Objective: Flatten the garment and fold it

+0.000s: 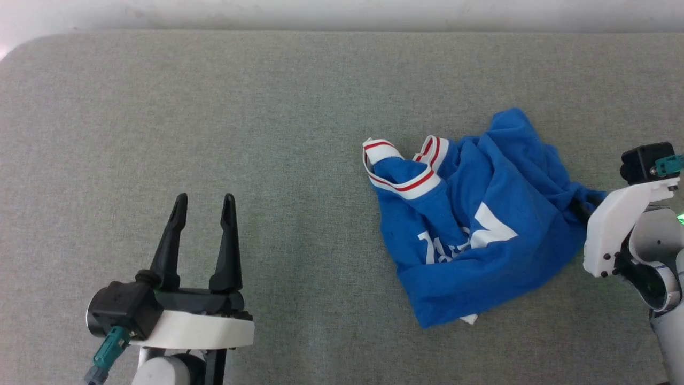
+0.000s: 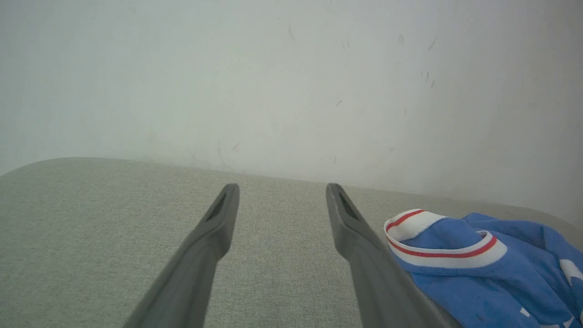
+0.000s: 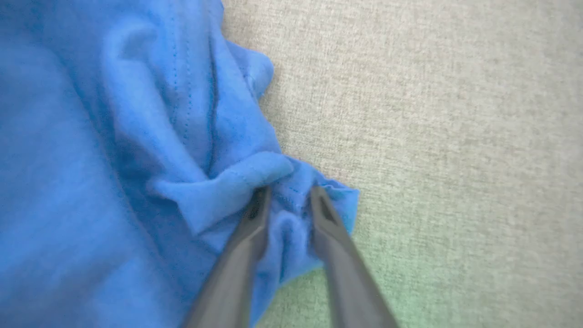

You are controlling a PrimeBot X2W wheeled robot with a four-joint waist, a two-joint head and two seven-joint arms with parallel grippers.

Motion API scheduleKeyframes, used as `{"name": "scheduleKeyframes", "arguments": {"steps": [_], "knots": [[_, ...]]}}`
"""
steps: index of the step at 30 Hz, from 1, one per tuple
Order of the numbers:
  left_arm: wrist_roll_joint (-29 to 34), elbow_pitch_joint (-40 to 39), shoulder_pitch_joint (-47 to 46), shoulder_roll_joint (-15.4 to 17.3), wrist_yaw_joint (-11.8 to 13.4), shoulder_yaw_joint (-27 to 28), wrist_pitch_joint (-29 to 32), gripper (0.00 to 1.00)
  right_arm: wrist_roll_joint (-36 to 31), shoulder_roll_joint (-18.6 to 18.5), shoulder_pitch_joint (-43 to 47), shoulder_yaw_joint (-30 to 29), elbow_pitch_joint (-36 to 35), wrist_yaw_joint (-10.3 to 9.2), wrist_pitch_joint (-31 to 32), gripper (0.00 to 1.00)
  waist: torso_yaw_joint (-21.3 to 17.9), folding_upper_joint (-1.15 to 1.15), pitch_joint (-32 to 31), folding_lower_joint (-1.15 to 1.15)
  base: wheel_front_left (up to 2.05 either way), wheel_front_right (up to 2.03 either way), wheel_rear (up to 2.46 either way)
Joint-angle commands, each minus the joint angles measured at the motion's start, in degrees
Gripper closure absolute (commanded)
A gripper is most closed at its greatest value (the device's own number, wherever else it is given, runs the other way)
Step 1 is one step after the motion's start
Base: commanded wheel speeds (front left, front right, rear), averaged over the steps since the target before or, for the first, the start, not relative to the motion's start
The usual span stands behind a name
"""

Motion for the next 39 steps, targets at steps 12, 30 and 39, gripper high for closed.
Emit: {"name": "scheduleKeyframes", "arguments": {"steps": [12,30,39], "knots": [[-0.29,0.84,2.26,-0.33,0.36,1.08,-0.27,0.00,3.45,1.93,-1.68,-6.08,-15.74,-0.04,-8.28,1.00,-5.91,0.00,-8.36,0.00,0.00,0.00,0.00],[0.55,0.40,5.08,-0.33,0.43,1.90,-0.27,0.00,-3.74,16.70,45.65,-25.85,-27.79,-0.04,-3.40,0.93,-9.36,0.00,-7.21,0.00,0.00,0.00,0.00],[1.90,1.22,5.16,-0.33,-0.43,2.42,-0.27,0.00,-4.71,14.37,32.07,-16.28,-31.50,-0.04,-10.22,0.00,-9.89,0.00,-8.79,0.00,0.00,0.00,0.00]]}}
